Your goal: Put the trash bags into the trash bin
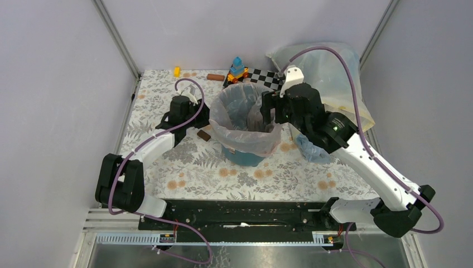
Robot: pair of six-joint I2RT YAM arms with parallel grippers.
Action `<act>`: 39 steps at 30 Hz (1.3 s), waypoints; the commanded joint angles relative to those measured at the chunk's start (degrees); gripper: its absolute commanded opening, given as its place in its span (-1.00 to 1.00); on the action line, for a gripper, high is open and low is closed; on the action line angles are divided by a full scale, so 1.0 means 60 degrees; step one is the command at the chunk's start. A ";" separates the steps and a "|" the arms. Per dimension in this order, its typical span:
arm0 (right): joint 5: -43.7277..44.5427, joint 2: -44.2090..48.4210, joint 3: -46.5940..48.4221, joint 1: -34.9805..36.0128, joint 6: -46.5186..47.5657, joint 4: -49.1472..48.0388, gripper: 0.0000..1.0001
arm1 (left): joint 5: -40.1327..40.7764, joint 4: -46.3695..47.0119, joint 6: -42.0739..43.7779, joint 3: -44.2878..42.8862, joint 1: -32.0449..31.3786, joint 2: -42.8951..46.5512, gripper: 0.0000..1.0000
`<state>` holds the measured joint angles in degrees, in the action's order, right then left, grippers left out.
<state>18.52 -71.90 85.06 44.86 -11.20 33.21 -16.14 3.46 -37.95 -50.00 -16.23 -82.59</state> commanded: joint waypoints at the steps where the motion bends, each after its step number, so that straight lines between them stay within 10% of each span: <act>1: 0.0393 0.0342 -0.0341 0.0021 -0.0299 -0.0054 0.72 | 0.0297 0.0199 0.0085 0.0198 -0.0034 0.0409 -0.20; 24: 0.1587 -0.1307 -0.0116 0.0023 -0.0165 0.0939 0.97 | 0.0818 0.1018 -0.0475 0.1874 -0.0027 0.1736 0.40; 31: 0.1539 -0.0339 0.0246 0.0013 0.0100 0.0319 0.99 | 0.1223 0.0809 -0.0616 0.2933 -0.0021 0.3296 0.52; 39: 0.1947 0.2594 -0.3022 0.0022 0.0583 -0.2510 0.99 | 0.1815 0.0805 -0.0471 0.3833 -0.0021 0.4887 0.59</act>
<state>26.63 -63.18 74.19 44.88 -10.04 27.79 -8.29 5.91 -41.21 -29.10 -16.23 -57.69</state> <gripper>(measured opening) 0.994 0.779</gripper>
